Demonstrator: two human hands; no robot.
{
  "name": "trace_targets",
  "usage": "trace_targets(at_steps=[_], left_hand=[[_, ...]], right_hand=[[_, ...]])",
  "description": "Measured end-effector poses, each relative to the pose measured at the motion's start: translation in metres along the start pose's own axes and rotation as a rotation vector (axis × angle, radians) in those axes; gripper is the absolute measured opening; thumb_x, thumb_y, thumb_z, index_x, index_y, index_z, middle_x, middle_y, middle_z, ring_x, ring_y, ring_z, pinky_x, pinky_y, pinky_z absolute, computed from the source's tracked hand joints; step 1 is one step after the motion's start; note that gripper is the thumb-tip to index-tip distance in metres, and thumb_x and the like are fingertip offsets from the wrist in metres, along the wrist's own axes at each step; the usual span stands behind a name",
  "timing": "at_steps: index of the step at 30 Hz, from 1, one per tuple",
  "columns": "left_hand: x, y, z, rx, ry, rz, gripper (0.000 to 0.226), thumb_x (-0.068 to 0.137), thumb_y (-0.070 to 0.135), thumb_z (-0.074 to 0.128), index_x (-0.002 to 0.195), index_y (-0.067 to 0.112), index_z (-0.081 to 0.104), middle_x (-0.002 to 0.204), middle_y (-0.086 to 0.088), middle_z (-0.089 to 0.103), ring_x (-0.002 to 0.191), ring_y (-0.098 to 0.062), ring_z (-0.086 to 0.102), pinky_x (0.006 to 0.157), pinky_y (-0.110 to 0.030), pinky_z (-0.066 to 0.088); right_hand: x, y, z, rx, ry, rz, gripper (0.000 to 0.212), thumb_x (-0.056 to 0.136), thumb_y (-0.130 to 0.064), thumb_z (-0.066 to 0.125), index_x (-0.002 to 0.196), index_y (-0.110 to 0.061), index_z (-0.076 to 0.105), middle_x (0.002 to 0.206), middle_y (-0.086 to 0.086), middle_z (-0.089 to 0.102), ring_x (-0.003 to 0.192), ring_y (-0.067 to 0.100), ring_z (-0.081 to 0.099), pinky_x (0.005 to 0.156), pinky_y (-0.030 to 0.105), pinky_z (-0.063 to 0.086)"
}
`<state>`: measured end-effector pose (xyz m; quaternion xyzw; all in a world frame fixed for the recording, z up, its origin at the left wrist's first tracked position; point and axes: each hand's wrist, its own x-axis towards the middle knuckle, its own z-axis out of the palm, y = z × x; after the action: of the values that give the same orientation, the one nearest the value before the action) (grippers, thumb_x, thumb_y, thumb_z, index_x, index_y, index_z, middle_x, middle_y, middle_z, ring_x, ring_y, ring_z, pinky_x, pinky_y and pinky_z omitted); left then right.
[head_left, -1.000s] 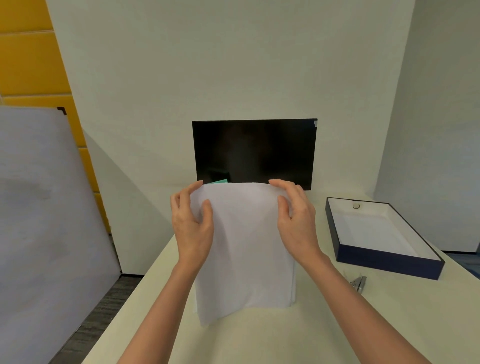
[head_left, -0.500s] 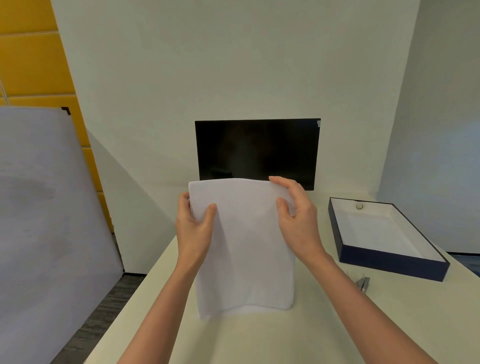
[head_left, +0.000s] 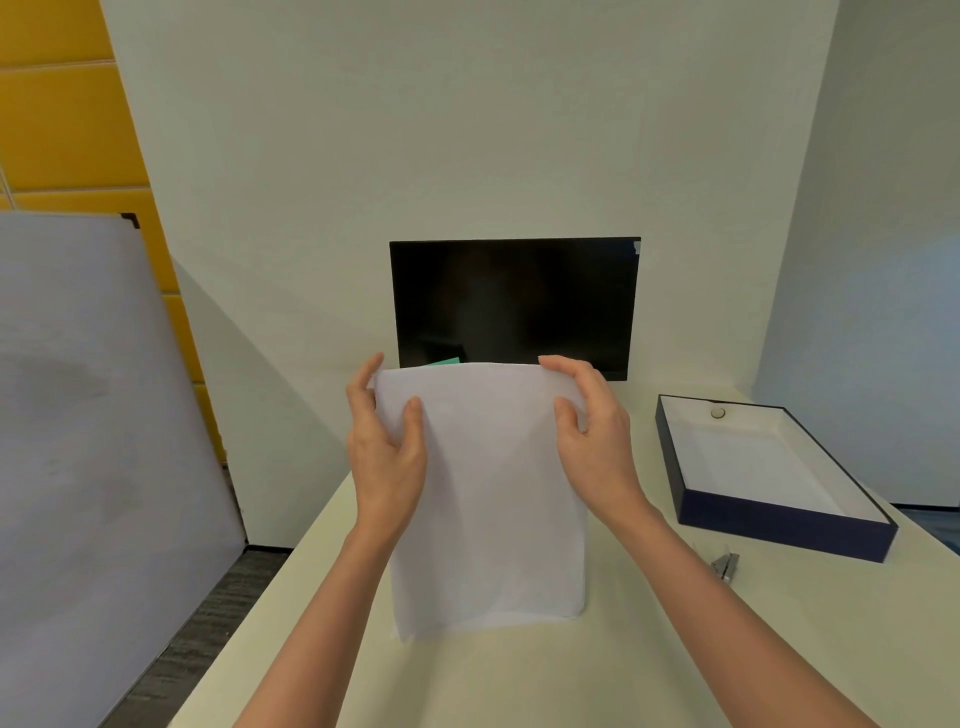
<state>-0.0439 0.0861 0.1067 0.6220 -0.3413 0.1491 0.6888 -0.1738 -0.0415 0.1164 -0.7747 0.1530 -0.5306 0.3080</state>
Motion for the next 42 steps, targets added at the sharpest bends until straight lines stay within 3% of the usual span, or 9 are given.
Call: trace_targets(at_steps=[4,10,13,16,18,22,28,37,42], left_hand=[[-0.008,-0.005,-0.004,-0.122,-0.026,-0.164,0.049,0.092,0.02,0.058,0.131,0.038,0.034,0.099,0.02,0.06,0.083,0.009,0.063,0.068,-0.011,0.05],[-0.008,-0.016,-0.004,-0.086,-0.119,-0.222,0.019,0.091,0.012,0.057,0.094,0.031,0.053,0.092,0.014,0.064,0.08,0.005,0.063,0.07,-0.02,0.048],[-0.004,-0.006,-0.003,-0.067,-0.17,-0.132,0.02,0.094,0.011,0.053,0.098,0.031,0.055,0.092,0.018,0.064,0.079,0.01,0.062,0.069,-0.008,0.049],[0.006,0.012,0.004,0.05,-0.237,0.037,0.011,0.095,0.014,0.053,0.103,0.021,0.054,0.089,0.018,0.063,0.08,0.004,0.062,0.068,-0.012,0.049],[0.014,0.027,0.011,0.149,-0.304,0.168,0.008,0.094,0.014,0.053,0.101,0.017,0.052,0.084,0.01,0.061,0.076,-0.007,0.059,0.066,-0.023,0.046],[0.021,0.048,0.019,0.314,-0.399,0.36,0.007,0.092,0.017,0.054,0.096,0.017,0.048,0.078,0.007,0.053,0.07,-0.019,0.052,0.061,-0.031,0.039],[0.029,0.013,-0.023,0.783,-0.373,0.093,0.032,0.079,0.054,0.063,0.09,0.025,0.057,0.087,0.005,0.066,0.085,-0.025,0.062,0.069,-0.035,0.048],[0.018,-0.015,-0.049,0.087,-0.222,-0.141,0.023,0.081,0.009,0.071,0.099,0.018,0.06,0.099,0.011,0.064,0.085,0.008,0.056,0.074,-0.019,0.047],[0.007,-0.04,-0.051,0.027,-0.264,-0.224,0.02,0.085,0.009,0.068,0.093,0.026,0.062,0.1,0.008,0.065,0.098,-0.02,0.06,0.084,-0.041,0.05]], right_hand=[[-0.001,-0.001,-0.003,0.032,0.002,0.017,0.042,0.094,0.003,0.043,0.123,-0.025,0.054,0.119,-0.008,0.053,0.105,-0.016,0.045,0.079,-0.006,0.033],[0.004,-0.01,-0.009,-0.032,-0.037,0.029,0.038,0.091,0.001,0.047,0.119,-0.022,0.054,0.119,-0.001,0.052,0.102,0.003,0.051,0.077,-0.003,0.036],[0.02,-0.026,-0.022,-0.423,-0.174,0.034,0.045,0.085,-0.014,0.057,0.127,-0.027,0.046,0.126,-0.003,0.038,0.113,0.019,0.047,0.088,0.02,0.04],[0.047,-0.048,-0.032,-0.884,-0.372,-0.115,0.068,0.076,-0.033,0.066,0.138,-0.032,0.036,0.149,-0.004,0.027,0.141,0.024,0.016,0.112,0.059,0.003],[0.065,-0.064,-0.032,-0.773,-0.543,-0.078,0.059,0.076,-0.033,0.068,0.13,-0.029,0.046,0.137,-0.003,0.047,0.136,0.022,0.031,0.112,0.061,-0.001],[0.076,-0.067,-0.039,-0.445,-0.628,0.115,0.014,0.078,-0.011,0.064,0.09,-0.017,0.068,0.092,0.007,0.069,0.085,0.021,0.067,0.077,0.039,0.056],[0.035,-0.012,-0.078,0.047,-0.364,0.399,0.018,0.086,-0.005,0.064,0.101,-0.015,0.066,0.099,0.002,0.07,0.085,0.012,0.067,0.068,0.022,0.053],[0.007,0.043,-0.063,0.303,-0.249,0.625,0.032,0.084,-0.008,0.068,0.115,-0.014,0.063,0.109,0.005,0.07,0.098,0.027,0.067,0.086,0.046,0.055],[-0.01,0.053,-0.044,0.319,-0.308,0.631,0.024,0.088,-0.006,0.062,0.108,-0.02,0.063,0.11,0.006,0.07,0.096,0.022,0.067,0.072,0.032,0.053]])
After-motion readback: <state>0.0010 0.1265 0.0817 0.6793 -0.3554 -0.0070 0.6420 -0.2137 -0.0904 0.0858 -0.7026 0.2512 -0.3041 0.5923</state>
